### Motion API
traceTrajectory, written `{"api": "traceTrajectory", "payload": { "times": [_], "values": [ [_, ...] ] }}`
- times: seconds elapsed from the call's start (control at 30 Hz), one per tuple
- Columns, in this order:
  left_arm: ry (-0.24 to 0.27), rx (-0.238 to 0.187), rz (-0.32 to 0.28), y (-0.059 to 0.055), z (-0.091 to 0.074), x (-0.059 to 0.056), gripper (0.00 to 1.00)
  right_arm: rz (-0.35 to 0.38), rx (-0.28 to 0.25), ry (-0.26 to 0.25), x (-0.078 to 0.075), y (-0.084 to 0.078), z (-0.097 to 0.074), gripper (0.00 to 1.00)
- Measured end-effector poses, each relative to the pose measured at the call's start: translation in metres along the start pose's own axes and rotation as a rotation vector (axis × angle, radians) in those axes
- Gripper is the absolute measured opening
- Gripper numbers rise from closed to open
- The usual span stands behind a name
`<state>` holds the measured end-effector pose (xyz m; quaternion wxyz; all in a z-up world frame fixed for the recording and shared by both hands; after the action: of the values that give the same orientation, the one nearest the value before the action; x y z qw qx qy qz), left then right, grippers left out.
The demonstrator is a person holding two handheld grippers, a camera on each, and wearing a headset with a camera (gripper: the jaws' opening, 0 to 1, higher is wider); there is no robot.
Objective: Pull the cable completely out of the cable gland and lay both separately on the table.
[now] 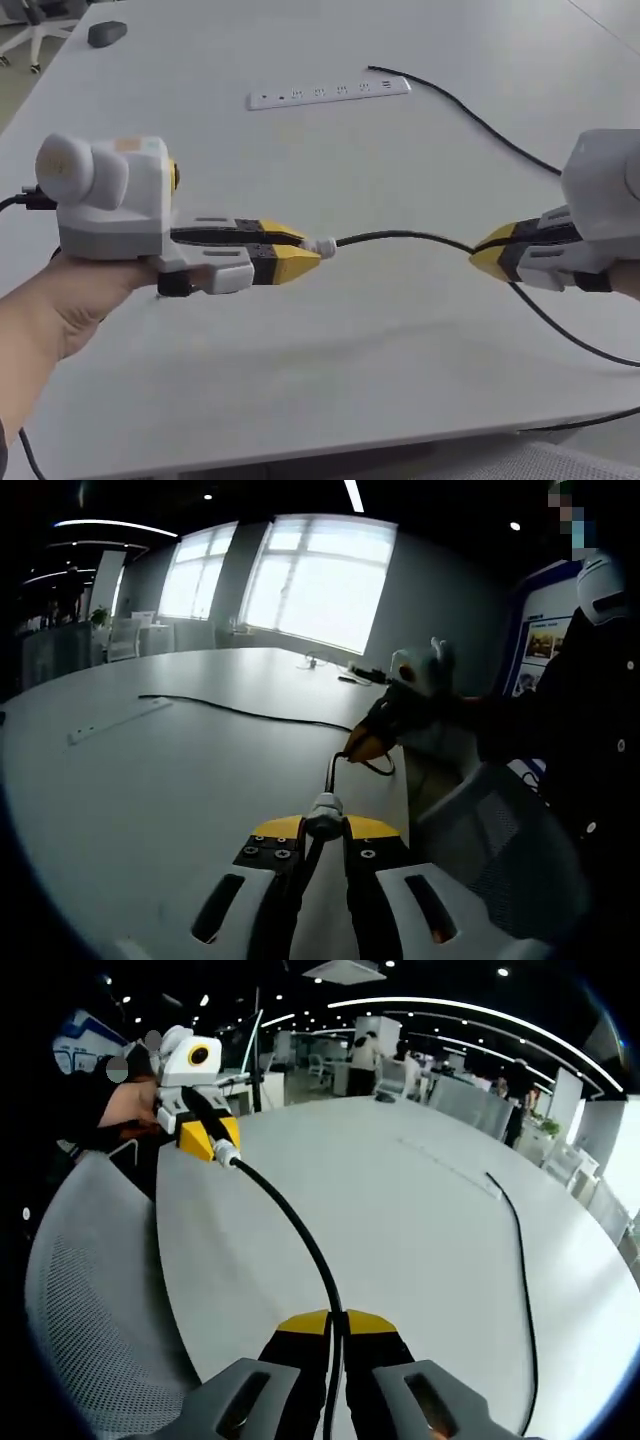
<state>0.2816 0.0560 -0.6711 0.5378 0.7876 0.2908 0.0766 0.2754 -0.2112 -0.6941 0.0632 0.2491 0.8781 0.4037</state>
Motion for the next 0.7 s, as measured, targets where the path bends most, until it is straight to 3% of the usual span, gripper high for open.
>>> {"api": "traceTrajectory", "payload": {
  "times": [0.13,0.33,0.7],
  "values": [
    [0.000,0.002,0.001,0.000,0.000,-0.001,0.15,0.019,0.009,-0.006,-0.002,-0.006,-0.001,0.00],
    [0.004,0.007,0.003,0.000,0.000,-0.001,0.15,0.081,0.064,-0.032,-0.006,-0.024,0.002,0.00],
    [0.009,0.007,-0.006,0.000,0.000,0.000,0.15,0.110,0.149,-0.064,-0.016,-0.046,0.004,0.00]
  ]
}}
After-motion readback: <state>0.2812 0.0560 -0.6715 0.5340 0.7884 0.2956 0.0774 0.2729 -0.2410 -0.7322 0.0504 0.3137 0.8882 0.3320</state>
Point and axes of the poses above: the centre of the closed fingertips' face, and the gripper's own axes: z roughly forward along the fingers, x roughly to its left, y roughly out of its top, the point moved 8 cm from there along -z, roughly backward along the fingers, and after that the axes turned 12 degrees about y, right-handed, at the moved point
